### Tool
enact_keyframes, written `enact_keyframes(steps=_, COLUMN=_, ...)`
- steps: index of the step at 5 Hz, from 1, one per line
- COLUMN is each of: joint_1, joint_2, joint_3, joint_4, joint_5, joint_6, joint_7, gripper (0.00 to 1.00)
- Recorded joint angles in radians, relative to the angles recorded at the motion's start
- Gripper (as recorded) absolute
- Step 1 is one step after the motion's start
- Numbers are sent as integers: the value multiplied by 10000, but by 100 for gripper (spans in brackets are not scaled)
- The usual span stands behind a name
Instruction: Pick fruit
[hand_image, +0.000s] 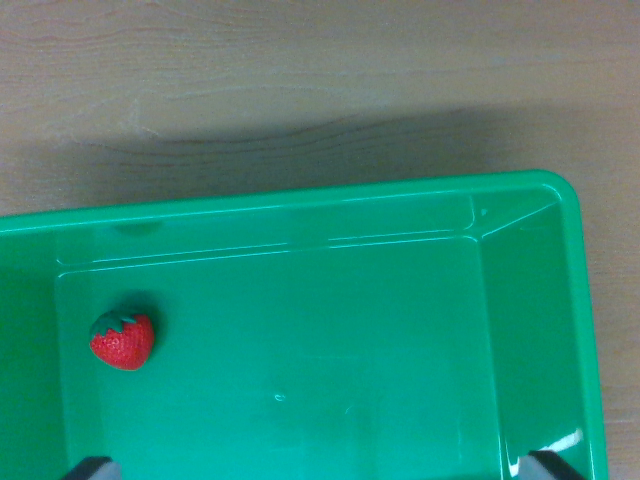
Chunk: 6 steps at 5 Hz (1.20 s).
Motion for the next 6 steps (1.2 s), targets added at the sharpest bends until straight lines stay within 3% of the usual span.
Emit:
enact_keyframes(steps=3, joint_1=29, joint_2=50, joint_3=15, joint_4=-89, joint_5=1, joint_6=-144, joint_7=-31, gripper=0)
enact_keyframes(steps=4, joint_1=69, joint_2=117, joint_3=35, joint_4=-207, joint_5=3, joint_6=-336, joint_7=-72, gripper=0)
enact_keyframes(steps=5, joint_1=69, joint_2=117, joint_3=35, joint_4=-207, joint_5=3, joint_6=-336, joint_7=-72, gripper=0)
enact_keyframes(steps=6, joint_1=117, joint_2=200, joint_3=59, joint_4=-353, joint_5=4, joint_6=-573, joint_7=-124, gripper=0)
